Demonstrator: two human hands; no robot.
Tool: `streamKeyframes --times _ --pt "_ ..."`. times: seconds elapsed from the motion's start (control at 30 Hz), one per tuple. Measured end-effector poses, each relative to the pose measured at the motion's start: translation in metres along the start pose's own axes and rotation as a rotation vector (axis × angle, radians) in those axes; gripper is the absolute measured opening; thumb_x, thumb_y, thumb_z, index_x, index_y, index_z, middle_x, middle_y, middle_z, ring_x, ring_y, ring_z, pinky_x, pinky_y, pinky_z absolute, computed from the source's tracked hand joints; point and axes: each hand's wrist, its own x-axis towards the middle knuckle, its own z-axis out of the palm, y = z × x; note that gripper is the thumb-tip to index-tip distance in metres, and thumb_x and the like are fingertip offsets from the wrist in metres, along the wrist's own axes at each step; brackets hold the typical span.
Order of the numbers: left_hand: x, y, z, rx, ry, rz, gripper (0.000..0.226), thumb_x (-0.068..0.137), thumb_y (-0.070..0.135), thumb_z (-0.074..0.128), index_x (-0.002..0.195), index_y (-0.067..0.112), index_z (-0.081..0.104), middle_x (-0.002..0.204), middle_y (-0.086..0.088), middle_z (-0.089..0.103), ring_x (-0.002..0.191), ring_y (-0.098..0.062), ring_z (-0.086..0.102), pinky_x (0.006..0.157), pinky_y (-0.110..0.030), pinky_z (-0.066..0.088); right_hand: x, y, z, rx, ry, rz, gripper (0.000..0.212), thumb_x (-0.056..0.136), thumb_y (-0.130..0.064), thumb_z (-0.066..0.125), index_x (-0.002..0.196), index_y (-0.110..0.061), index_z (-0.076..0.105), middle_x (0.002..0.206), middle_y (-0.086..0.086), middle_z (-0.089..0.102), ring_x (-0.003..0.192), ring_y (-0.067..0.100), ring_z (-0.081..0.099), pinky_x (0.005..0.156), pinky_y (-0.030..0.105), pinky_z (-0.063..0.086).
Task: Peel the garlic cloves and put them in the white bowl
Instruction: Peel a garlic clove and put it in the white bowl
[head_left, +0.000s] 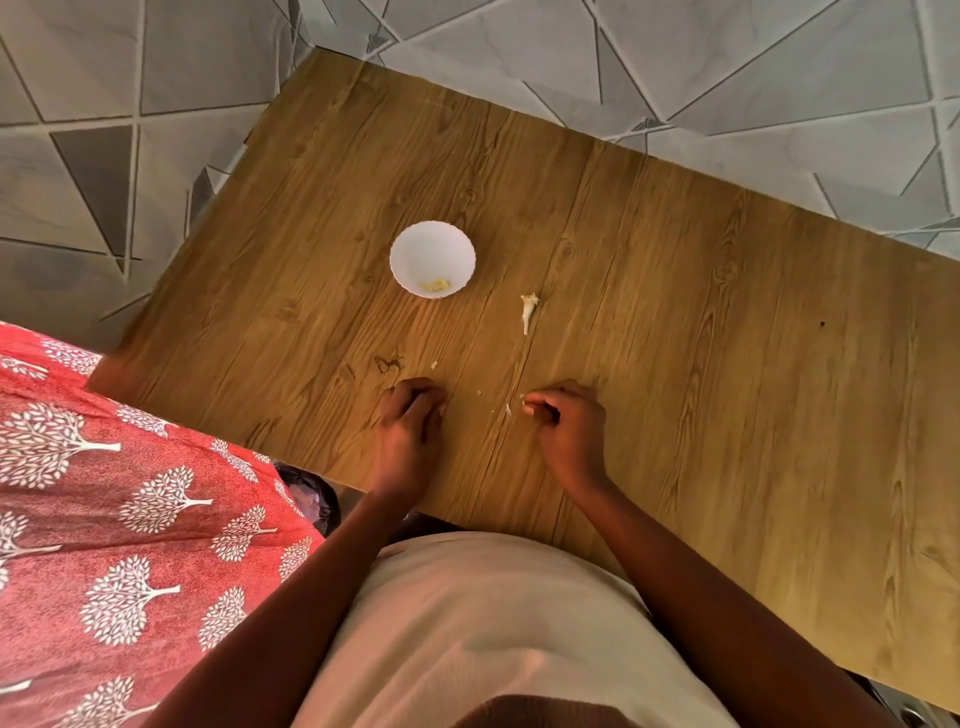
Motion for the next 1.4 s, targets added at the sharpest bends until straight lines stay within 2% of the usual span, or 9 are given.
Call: streamKeyframes --times 0.2,0.3,0.43,0.57,0.7,0.8,1.0,1.1,1.4 --pt "0.002 0.0 -0.001 -0.005 -0.013 0.018 0.015 0.093 0.003 0.068 0.106 0.005 0.074 0.115 -0.007 0.063 0.107 -0.022 0.054 0.093 -0.026 0.042 0.007 -0.015 0.007 0.036 -0.054 -0.06 0.021 0.087 0.003 0.068 0.101 -0.007 0.079 0.095 0.004 0.072 0.082 -0.004 0.056 0.082 0.0 0.038" --pt "0.003 -0.001 -0.002 -0.001 -0.015 0.03 0.015 0.094 0.005 0.069 0.108 0.006 0.074 0.116 -0.006 0.063 0.108 -0.02 0.054 0.094 -0.026 0.042 0.015 -0.012 0.006 -0.03 0.013 -0.108 0.036 0.083 0.013 0.063 0.112 -0.004 0.075 0.103 0.008 0.068 0.098 0.009 0.056 0.09 0.016 0.047" --pt "0.003 -0.002 -0.002 0.01 -0.028 0.036 0.016 0.094 0.005 0.068 0.11 0.006 0.074 0.117 -0.006 0.062 0.108 -0.022 0.054 0.094 -0.029 0.044 0.022 -0.017 0.019 -0.204 -0.175 -0.351 0.047 0.082 0.014 0.061 0.126 0.001 0.067 0.126 0.015 0.062 0.12 0.026 0.053 0.102 0.037 0.051" --pt "0.004 -0.003 -0.002 0.011 -0.027 0.03 0.02 0.091 0.0 0.069 0.11 0.005 0.073 0.115 -0.006 0.063 0.107 -0.025 0.056 0.092 -0.032 0.048 0.017 -0.013 0.026 -0.437 -0.326 -0.707 0.04 0.095 -0.008 0.043 0.125 0.002 0.067 0.133 0.02 0.062 0.128 0.033 0.053 0.102 0.037 0.05" --pt "0.004 -0.003 0.0 0.005 -0.011 0.029 0.017 0.093 0.003 0.068 0.108 0.007 0.074 0.114 -0.005 0.063 0.107 -0.024 0.056 0.094 -0.027 0.043 0.004 0.012 0.004 -0.542 -0.396 -0.874 0.039 0.099 -0.007 0.045 0.133 0.004 0.061 0.142 0.022 0.057 0.135 0.035 0.053 0.112 0.042 0.045" --pt "0.005 -0.003 0.0 0.013 -0.01 0.03 0.017 0.093 0.005 0.067 0.109 0.007 0.074 0.115 -0.005 0.063 0.107 -0.024 0.056 0.095 -0.023 0.04 -0.002 0.01 -0.009 -0.451 -0.413 -0.813 0.041 0.097 -0.002 0.04 0.13 0.004 0.064 0.136 0.021 0.062 0.128 0.034 0.059 0.107 0.043 0.05" --pt "0.006 -0.001 -0.001 0.006 -0.011 0.02 0.016 0.094 0.005 0.066 0.107 0.007 0.074 0.115 -0.006 0.063 0.107 -0.023 0.055 0.094 -0.025 0.04 -0.001 0.005 -0.011 -0.356 -0.208 -0.241 0.055 0.089 0.007 0.051 0.144 0.006 0.048 0.147 0.025 0.05 0.136 0.042 0.047 0.11 0.053 0.045" --pt "0.004 -0.001 -0.002 0.015 -0.007 0.02 0.016 0.093 0.004 0.068 0.107 0.007 0.075 0.114 -0.005 0.063 0.106 -0.023 0.054 0.093 -0.026 0.041 -0.016 -0.002 0.006 -0.407 -0.226 -0.247 0.051 0.097 -0.009 0.031 0.139 0.01 0.052 0.147 0.028 0.048 0.139 0.043 0.041 0.112 0.048 0.04" --pt "0.005 -0.003 -0.005 -0.013 -0.01 0.026 0.014 0.089 0.002 0.072 0.102 0.007 0.075 0.112 -0.004 0.063 0.105 -0.021 0.054 0.091 -0.026 0.044 -0.047 -0.015 0.031 -0.652 -0.152 -0.367 0.044 0.101 -0.013 0.04 0.142 -0.003 0.055 0.15 0.016 0.049 0.137 0.034 0.048 0.106 0.045 0.049"
